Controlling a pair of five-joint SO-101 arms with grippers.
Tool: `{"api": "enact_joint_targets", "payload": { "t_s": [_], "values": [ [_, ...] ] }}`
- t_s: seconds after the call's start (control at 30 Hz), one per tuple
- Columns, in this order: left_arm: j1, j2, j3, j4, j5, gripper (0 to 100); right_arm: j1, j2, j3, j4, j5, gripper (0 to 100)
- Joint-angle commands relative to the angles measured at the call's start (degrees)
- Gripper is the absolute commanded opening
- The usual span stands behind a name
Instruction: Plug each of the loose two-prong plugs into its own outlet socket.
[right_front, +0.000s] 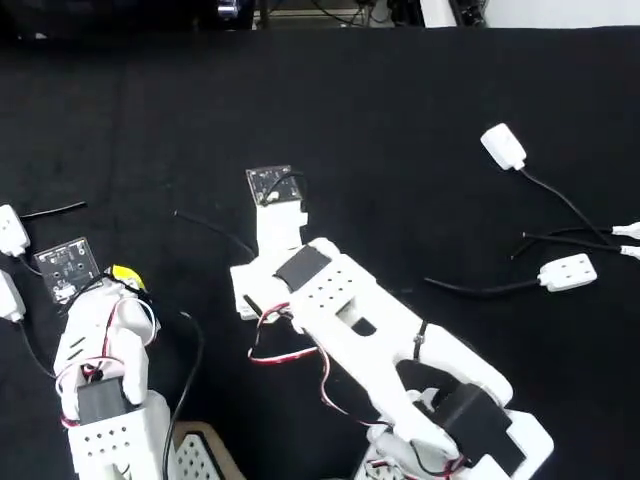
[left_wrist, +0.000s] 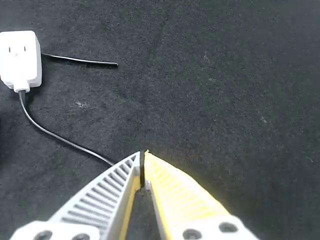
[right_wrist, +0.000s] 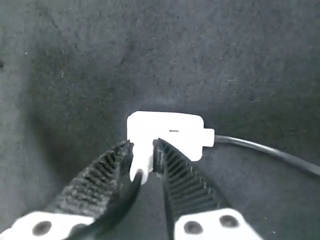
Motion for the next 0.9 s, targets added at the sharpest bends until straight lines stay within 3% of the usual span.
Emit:
{"api": "enact_joint_targets", "payload": {
  "t_s": [0.0,0.87],
  "values": [
    [0.13,-0.44,0.92,0.00,-0.09,3,-1.23,-0.04,-2.95,-0.53,-0.88,1.1],
    [0.13,-0.44,0.92,0.00,-0.18,3,-0.18,0.22,-2.68,-1.67,-0.79,1.1]
  ]
}}
